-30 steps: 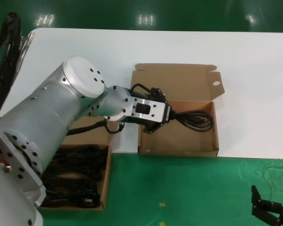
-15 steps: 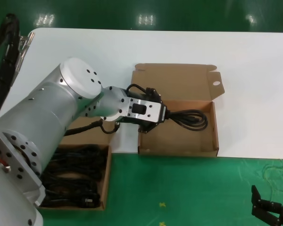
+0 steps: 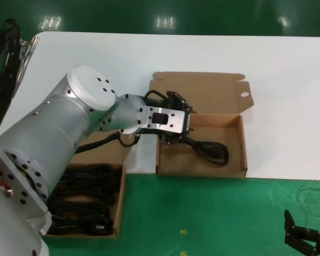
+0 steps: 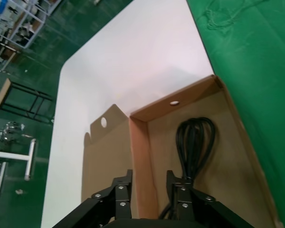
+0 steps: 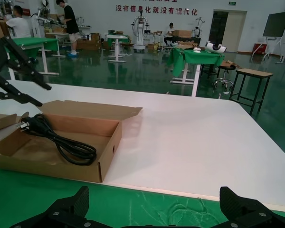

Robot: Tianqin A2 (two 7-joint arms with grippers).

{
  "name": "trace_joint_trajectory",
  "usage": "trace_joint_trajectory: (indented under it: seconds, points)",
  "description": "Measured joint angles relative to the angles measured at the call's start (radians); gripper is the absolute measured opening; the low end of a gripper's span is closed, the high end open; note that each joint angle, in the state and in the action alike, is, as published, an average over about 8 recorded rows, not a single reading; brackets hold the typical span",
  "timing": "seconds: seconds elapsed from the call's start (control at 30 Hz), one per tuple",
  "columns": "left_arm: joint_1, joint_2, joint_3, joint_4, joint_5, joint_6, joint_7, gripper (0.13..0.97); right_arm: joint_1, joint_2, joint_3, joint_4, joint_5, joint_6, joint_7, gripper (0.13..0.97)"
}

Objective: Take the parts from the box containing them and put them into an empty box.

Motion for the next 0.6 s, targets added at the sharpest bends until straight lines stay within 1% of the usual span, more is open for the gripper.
trace_joint_trajectory:
  seconds: [0.2,0.33,0.5,0.6]
  points:
    - [0.003,0.000,0.001,-0.007,-0.053,-0.017,0.029,0.357,0.000,0.000,0.000,0.000,0.000,0.000,0.000,0.966]
    - [0.005,0.000,-0.001,-0.007,-0.088,-0.017,0.046,0.357,0.000,0.000,0.000,0.000,0.000,0.000,0.000,0.966]
    - [0.003,0.000,-0.011,0.000,-0.129,-0.006,0.068,0.470,0.000,0.000,0.000,0.000,0.000,0.000,0.000,0.966]
    - [0.003,0.000,-0.017,0.003,-0.141,0.000,0.075,0.538,0.000,0.000,0.000,0.000,0.000,0.000,0.000,0.966]
